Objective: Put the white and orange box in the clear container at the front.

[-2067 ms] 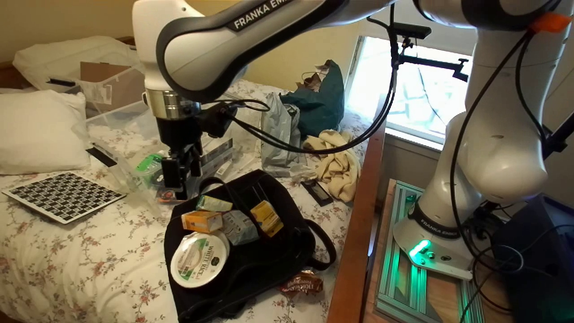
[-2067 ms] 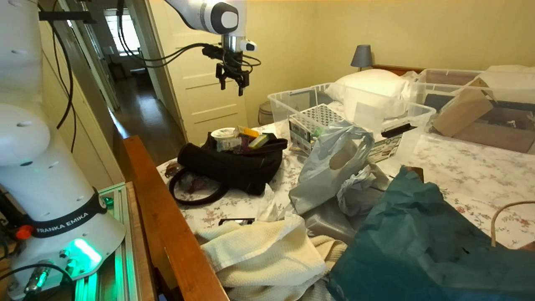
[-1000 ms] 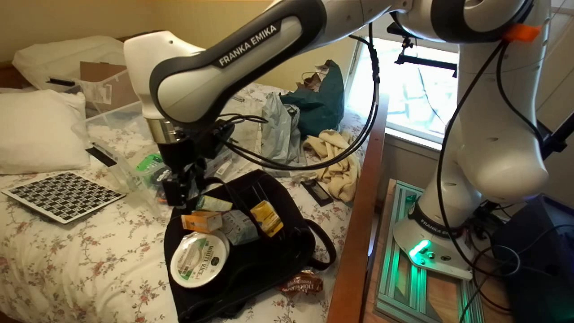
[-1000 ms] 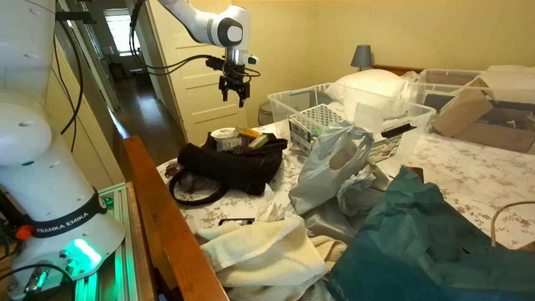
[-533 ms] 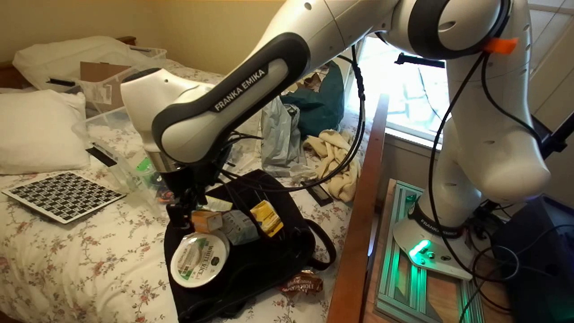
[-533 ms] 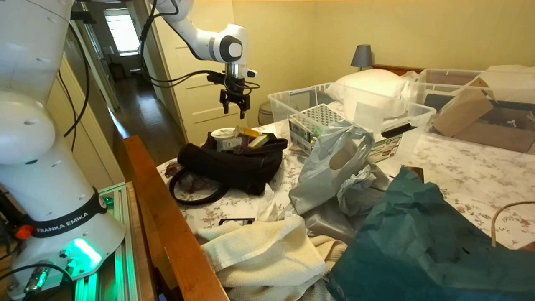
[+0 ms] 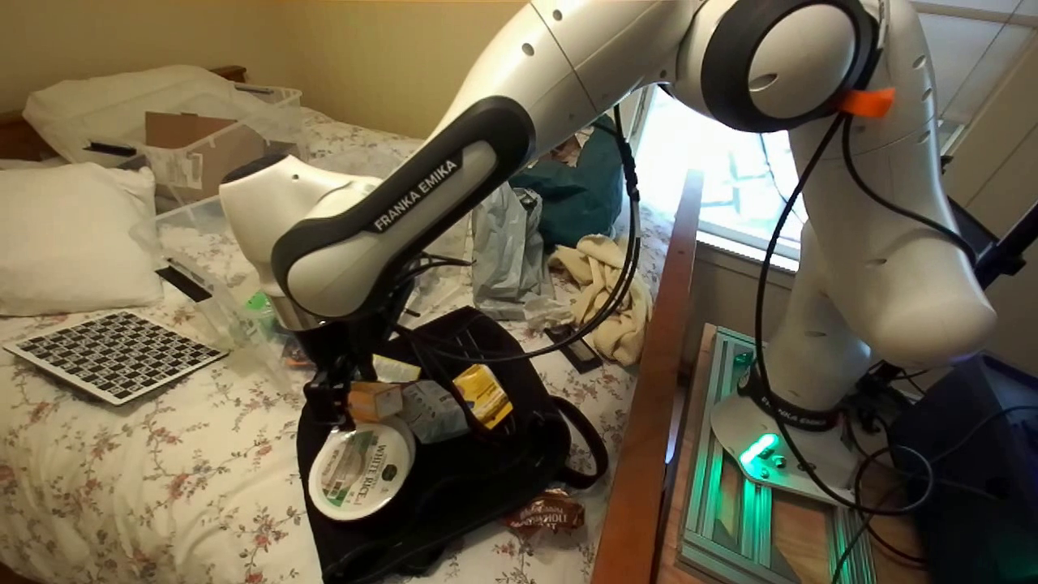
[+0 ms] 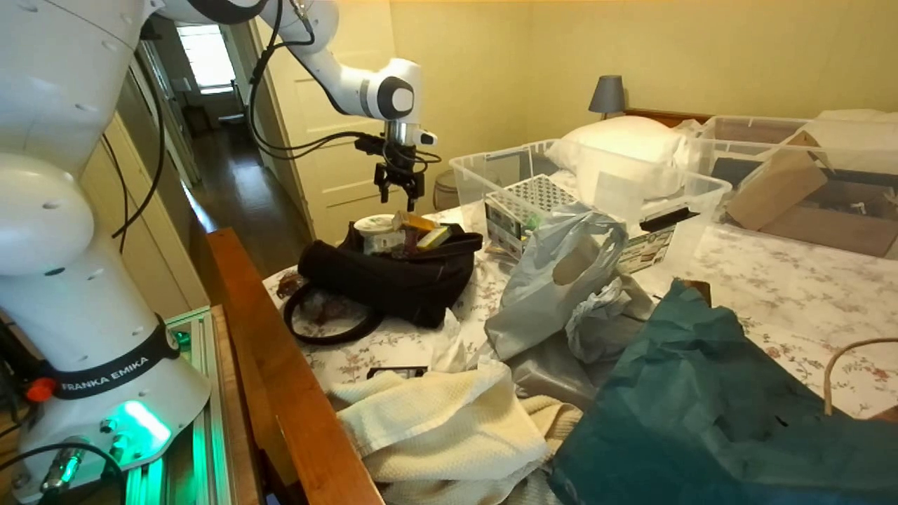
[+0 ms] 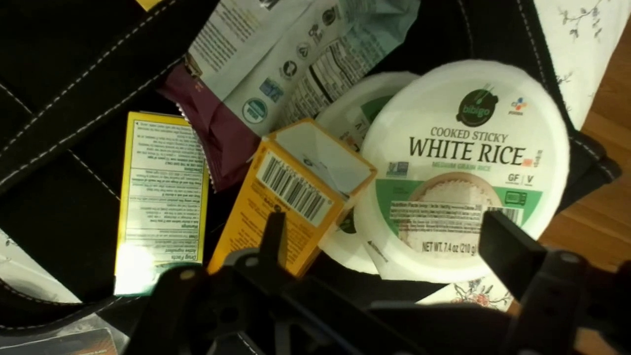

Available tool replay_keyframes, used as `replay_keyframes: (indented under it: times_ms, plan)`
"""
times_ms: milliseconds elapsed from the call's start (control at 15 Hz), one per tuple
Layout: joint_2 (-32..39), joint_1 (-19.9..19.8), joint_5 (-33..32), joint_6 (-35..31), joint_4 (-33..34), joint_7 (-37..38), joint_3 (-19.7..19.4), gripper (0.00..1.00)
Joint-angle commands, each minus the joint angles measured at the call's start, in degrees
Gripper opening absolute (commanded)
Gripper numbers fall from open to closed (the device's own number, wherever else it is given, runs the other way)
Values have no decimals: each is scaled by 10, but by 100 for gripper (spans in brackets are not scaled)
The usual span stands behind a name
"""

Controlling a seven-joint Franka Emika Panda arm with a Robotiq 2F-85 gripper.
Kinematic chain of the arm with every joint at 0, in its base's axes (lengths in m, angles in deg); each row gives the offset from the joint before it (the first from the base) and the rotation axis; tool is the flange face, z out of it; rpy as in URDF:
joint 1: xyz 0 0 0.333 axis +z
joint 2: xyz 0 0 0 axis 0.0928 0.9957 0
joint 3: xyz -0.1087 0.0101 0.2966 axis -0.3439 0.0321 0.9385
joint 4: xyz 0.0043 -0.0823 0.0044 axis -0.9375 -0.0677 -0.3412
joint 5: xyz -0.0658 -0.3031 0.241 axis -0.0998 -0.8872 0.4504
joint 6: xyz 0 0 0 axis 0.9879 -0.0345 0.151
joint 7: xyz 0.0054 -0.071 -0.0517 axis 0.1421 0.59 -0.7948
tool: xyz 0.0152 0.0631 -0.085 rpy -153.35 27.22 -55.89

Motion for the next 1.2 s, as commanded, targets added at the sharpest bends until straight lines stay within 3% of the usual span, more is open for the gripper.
replay_keyframes:
  times_ms: [0, 733, 1133]
  plan:
    - [4, 1, -4, 19, 11, -12, 3, 100]
    - [28, 35, -36, 23, 27, 113, -41, 100]
    - [52, 43, -53, 28, 43, 137, -52, 100]
